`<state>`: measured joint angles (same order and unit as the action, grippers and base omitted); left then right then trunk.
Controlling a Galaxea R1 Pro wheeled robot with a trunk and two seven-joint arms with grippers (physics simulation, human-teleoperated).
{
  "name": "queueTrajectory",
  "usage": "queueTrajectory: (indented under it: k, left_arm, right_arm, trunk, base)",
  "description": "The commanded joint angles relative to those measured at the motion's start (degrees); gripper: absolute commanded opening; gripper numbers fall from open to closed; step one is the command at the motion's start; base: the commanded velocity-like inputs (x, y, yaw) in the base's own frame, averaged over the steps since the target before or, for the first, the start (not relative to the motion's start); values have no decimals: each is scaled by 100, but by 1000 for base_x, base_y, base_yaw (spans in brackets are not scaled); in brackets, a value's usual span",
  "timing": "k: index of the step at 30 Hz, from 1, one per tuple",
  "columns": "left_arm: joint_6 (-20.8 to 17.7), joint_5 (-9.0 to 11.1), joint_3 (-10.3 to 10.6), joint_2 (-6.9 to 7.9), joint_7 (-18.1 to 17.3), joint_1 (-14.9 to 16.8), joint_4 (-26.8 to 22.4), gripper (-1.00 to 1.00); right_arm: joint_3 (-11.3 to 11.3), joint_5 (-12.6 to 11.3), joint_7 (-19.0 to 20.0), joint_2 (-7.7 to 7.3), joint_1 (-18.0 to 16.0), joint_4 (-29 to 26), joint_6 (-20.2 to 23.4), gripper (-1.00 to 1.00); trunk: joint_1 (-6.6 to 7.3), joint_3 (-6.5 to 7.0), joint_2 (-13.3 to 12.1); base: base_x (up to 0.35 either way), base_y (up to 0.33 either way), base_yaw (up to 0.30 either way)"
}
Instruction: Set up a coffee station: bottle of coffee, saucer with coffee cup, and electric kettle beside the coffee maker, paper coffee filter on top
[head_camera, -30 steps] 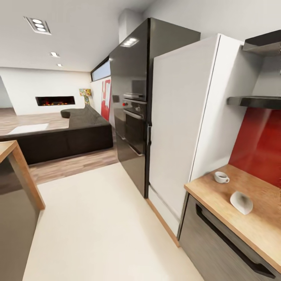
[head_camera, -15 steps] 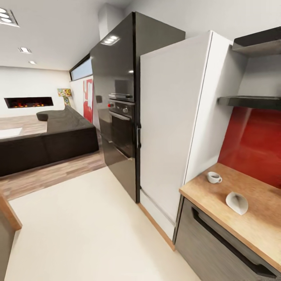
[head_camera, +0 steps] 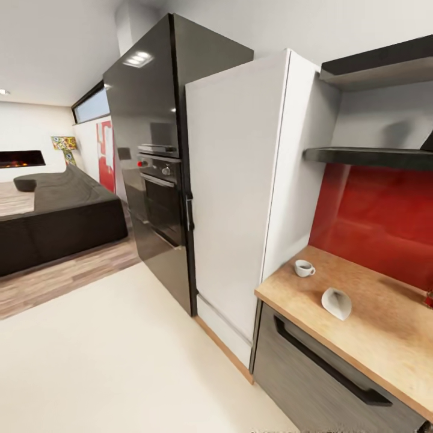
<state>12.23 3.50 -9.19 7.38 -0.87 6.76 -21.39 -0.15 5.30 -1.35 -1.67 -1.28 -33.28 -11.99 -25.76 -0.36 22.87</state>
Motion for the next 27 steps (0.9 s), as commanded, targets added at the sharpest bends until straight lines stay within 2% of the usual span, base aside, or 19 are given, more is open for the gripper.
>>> queueTrajectory:
  k: [1,8,15,17,20,27]
  left_arm:
    - [16,36,-4,0,-9,1,4,100]
    - [16,33,6,-3,-8,-6,22,100]
    - [-17,-26,66,39,13,-28,477,100]
    - [-23,-102,82,58,25,-26,745,100]
    - [-25,-358,89,94,39,-27,1165,100]
    - [-74,-593,93,100,43,-62,1323,100]
  right_arm:
    - [-2,56,-14,0,-3,6,-14,100]
    - [-7,54,-14,0,-3,15,-14,100]
    - [20,94,-2,-34,-3,476,-6,100]
    - [26,108,-4,-63,-3,880,-5,100]
    - [28,111,-7,-150,-3,1685,-7,100]
    - [26,100,-10,-173,-3,2335,27,100]
  trunk:
    - [-2,-4,5]
    - [-2,-4,5]
    - [-2,-4,5]
    - [-2,-4,5]
    - [-2,-4,5]
    - [-2,-4,5]
  base:
    - [3,0,-262]
    - [1,0,-262]
    - [0,0,-262]
    - [0,0,-262]
    - [0,0,-262]
    - [0,0,-262]
